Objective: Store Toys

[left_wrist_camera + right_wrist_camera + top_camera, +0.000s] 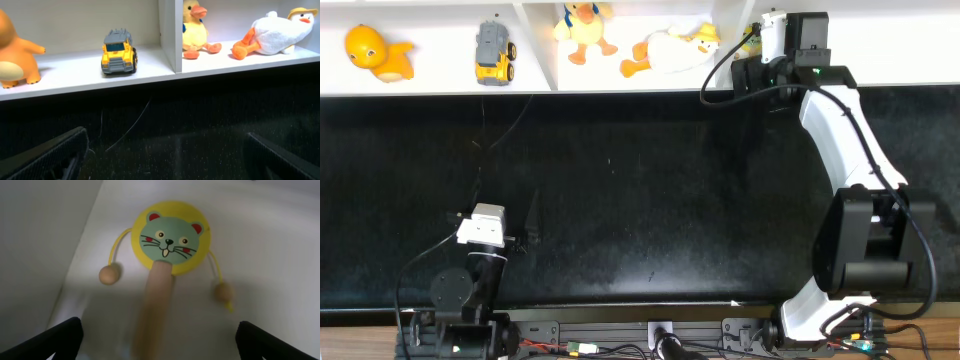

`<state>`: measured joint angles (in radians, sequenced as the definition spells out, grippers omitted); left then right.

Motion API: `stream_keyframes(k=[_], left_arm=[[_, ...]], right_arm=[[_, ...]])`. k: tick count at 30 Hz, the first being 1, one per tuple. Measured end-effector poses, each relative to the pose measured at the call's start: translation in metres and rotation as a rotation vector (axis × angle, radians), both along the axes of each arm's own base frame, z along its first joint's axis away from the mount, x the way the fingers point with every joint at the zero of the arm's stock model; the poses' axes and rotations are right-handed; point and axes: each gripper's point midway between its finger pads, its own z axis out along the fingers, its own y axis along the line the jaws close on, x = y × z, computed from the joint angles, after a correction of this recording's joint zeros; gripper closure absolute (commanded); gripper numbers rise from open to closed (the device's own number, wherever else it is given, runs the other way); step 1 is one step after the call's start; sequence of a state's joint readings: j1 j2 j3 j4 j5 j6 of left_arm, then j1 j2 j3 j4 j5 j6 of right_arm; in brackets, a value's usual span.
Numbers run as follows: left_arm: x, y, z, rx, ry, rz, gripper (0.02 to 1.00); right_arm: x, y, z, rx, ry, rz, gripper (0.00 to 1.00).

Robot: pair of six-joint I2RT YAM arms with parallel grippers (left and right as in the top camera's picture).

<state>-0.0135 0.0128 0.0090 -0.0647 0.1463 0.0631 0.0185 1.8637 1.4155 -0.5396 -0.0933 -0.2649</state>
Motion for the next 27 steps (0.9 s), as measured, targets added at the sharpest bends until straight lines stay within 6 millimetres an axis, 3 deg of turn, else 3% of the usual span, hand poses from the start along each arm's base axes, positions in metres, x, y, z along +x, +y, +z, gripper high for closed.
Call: stream_keyframes(k=[3, 9, 11, 17, 20, 24, 27], left_arm=[[0.000, 0.000, 0.000, 0.000, 0.000, 0.000, 0.020], [0.000, 0.000, 0.000, 0.000, 0.000, 0.000, 0.020], [0.000, 0.000, 0.000, 0.000, 0.001, 0.000, 0.020], [0.000, 0.000, 0.000, 0.000, 0.001, 0.000, 0.023], [0.000, 0.000, 0.000, 0.000, 0.000, 0.000, 0.020], [0.000, 0.000, 0.000, 0.000, 0.000, 0.000, 0.020], [0.000, 0.000, 0.000, 0.000, 0.000, 0.000, 0.020]], right_arm=[[-0.009, -0.002, 0.000, -0.024, 0.037, -0.015, 0.005], [-0.046, -0.004, 0.009, -0.084, 0.095, -0.026, 0.003], [-0.066, -0.009, 0.014, -0.108, 0.090, -0.040, 0.003], [-0.158, -0.025, 0.025, -0.161, 0.101, -0.077, 0.007], [-0.194, -0.029, 0.029, -0.171, 0.107, -0.084, 0.003], [-0.222, -0.032, 0.030, -0.176, 0.134, -0.086, 0.005], [-0.226, -0.032, 0.030, -0.177, 0.141, -0.085, 0.007]])
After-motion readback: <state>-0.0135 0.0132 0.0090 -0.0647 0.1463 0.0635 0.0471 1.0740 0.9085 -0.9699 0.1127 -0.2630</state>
